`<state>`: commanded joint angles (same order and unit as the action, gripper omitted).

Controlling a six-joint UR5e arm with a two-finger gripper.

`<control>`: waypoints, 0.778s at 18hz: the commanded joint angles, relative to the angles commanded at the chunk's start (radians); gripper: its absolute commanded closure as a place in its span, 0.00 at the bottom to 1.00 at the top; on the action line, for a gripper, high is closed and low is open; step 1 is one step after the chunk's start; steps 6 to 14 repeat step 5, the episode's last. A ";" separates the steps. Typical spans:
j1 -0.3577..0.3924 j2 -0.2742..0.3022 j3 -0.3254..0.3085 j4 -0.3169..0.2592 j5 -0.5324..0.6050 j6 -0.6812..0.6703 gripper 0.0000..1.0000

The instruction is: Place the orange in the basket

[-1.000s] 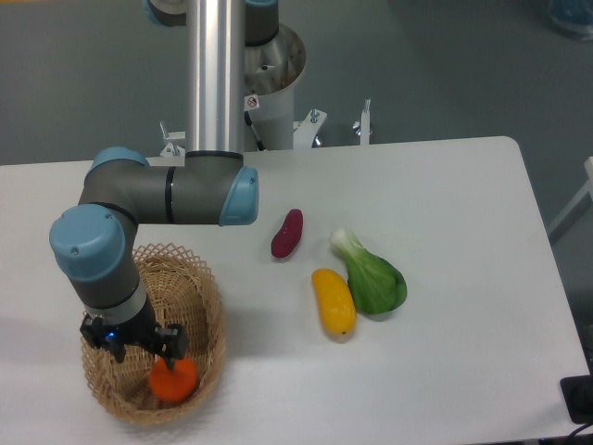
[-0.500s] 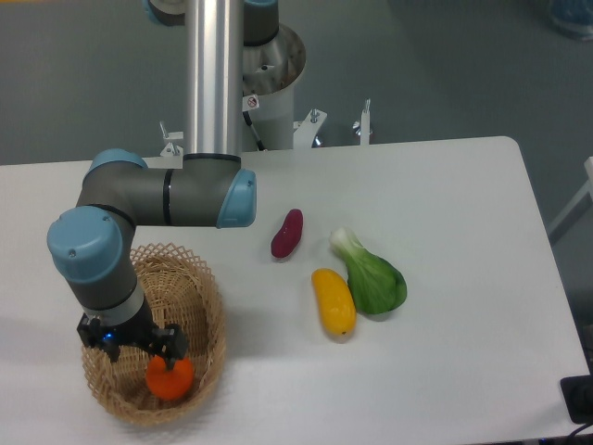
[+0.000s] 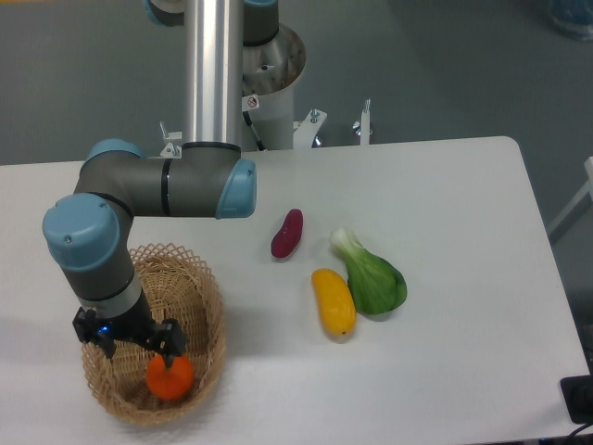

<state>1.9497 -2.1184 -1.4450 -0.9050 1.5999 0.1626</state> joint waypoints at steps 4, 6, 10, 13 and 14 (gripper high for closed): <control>0.002 0.002 -0.002 0.002 0.002 0.000 0.00; 0.002 0.002 -0.002 0.002 0.002 0.000 0.00; 0.002 0.002 -0.002 0.002 0.002 0.000 0.00; 0.002 0.002 -0.002 0.002 0.002 0.000 0.00; 0.002 0.002 -0.002 0.002 0.002 0.000 0.00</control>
